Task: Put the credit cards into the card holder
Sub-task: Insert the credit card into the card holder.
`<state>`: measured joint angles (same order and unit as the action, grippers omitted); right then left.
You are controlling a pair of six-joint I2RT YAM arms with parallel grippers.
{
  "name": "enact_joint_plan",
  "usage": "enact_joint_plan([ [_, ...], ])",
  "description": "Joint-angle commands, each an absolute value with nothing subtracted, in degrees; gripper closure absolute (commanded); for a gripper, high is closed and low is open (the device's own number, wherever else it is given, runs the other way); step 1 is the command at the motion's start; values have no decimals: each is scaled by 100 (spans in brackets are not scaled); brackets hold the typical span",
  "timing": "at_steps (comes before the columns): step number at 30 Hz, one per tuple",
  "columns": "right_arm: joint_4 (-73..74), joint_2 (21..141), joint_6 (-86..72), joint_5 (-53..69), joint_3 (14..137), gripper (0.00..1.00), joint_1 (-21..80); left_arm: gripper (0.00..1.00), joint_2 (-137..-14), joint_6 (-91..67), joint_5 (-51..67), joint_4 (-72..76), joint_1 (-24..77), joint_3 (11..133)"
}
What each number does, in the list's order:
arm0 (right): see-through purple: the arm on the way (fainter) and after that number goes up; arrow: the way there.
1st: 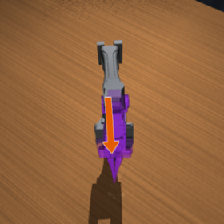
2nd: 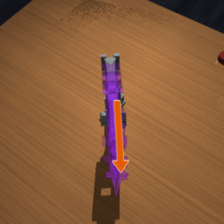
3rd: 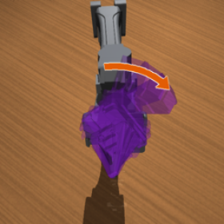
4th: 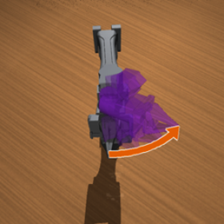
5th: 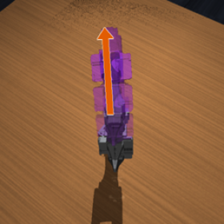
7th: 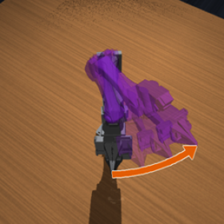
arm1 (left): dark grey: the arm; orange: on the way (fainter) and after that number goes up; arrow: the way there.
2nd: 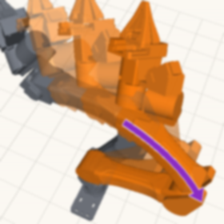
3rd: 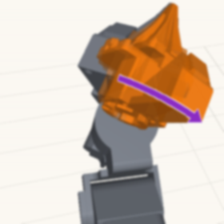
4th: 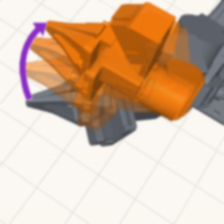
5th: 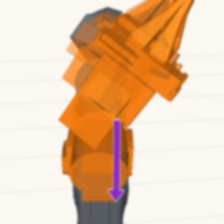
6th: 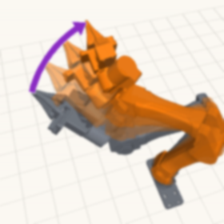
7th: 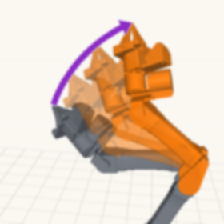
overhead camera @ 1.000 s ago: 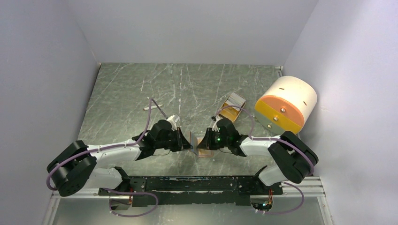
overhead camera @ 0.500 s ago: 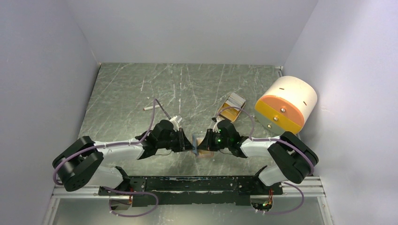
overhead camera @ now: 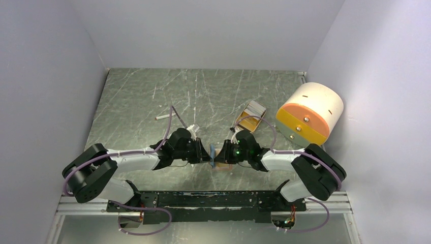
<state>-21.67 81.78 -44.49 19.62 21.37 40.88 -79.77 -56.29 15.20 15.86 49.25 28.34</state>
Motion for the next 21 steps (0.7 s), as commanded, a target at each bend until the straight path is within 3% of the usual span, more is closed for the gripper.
enact_joint_plan([
  [1, -1785, 7962, -4220, 1753, 2280, 74, 4126, 78, -8058, -5498, 1205, 1127, 4957, 3066],
  [8, -1205, 7619, -3934, 1325, 2437, 71, 4119, 77, -8352, -5402, 1212, 762, 4959, 3378],
  [21, -1691, 7946, -4080, 1431, 2268, 75, 4116, 73, -8556, -5319, 1247, 674, 4957, 3698],
])
